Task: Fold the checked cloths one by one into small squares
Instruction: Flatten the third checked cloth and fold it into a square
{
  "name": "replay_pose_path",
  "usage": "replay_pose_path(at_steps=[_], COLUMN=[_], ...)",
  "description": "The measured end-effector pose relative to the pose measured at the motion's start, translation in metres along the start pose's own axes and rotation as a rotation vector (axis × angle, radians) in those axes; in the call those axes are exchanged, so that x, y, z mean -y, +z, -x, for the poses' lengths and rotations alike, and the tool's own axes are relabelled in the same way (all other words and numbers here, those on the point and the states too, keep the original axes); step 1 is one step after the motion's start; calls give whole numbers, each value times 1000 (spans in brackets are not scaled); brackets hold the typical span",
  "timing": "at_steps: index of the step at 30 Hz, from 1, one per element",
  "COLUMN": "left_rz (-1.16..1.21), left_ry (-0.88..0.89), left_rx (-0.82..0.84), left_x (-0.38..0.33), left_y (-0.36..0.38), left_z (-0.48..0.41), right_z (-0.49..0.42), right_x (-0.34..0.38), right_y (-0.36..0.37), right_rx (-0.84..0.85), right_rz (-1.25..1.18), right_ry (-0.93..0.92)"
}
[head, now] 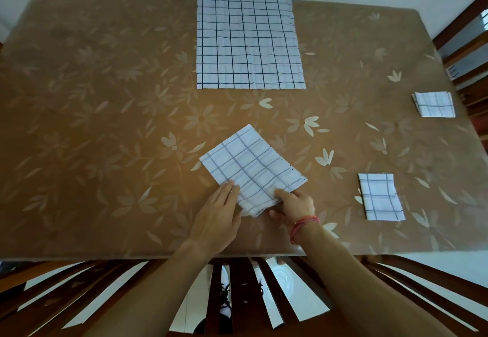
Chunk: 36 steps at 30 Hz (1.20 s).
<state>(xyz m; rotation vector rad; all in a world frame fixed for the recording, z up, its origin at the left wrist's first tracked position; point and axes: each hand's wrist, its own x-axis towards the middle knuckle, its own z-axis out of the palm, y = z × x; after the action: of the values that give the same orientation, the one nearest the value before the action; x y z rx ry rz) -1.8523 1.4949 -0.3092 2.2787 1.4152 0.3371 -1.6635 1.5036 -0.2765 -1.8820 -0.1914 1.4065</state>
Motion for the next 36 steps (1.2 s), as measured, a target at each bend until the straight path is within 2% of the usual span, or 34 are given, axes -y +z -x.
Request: replay_pose_path(at_steps=[3, 6, 9, 11, 12, 14, 15, 17, 18, 20, 24, 25, 29, 32, 36], left_rz=[36, 27, 40, 69, 82, 106, 117, 136, 145, 154, 160, 139, 19, 14, 35], left_ry=[-63, -70, -69, -73, -68, -40, -32, -17, -6, 16, 29, 28, 11, -14, -74], left_rx=[15, 35, 39, 37, 41, 46, 55, 75, 81, 95, 87, 66, 4, -59, -119], left_x=[4, 10, 12, 14, 16, 20, 22, 24, 26, 29, 34, 36, 40, 37, 36], left_y=[1, 3, 3, 2, 2, 1, 0, -2, -2, -2, -2, -2, -6, -9, -10], left_z=[2, 6, 10, 13, 16, 21, 25, 31, 35, 41, 50, 51, 52, 48, 43], right_z=[9, 18, 22, 19, 18, 25, 24, 18, 18, 12, 8, 2, -14, -11, -7], right_x=[-12, -19, -20, -26, -27, -28, -26, -20, -19, -23, -25, -28, -36, -34, -22], right_y=[3, 0, -4, -20, -28, -41, -42, -43, -43, -45, -45, -45, -44, -39, -35], right_rx=[67, 203, 309, 290, 281, 354, 326, 43, -24, -29, 86, 98, 139, 102, 79], right_rz=[15, 54, 178, 386, 514, 899, 1090, 878, 755, 793, 1011, 1053, 1098, 1082, 1186], right_ry=[33, 21, -112, -264, -272, -51, -125, -533, -609, -699, -1112, -1162, -1067, -998, -865])
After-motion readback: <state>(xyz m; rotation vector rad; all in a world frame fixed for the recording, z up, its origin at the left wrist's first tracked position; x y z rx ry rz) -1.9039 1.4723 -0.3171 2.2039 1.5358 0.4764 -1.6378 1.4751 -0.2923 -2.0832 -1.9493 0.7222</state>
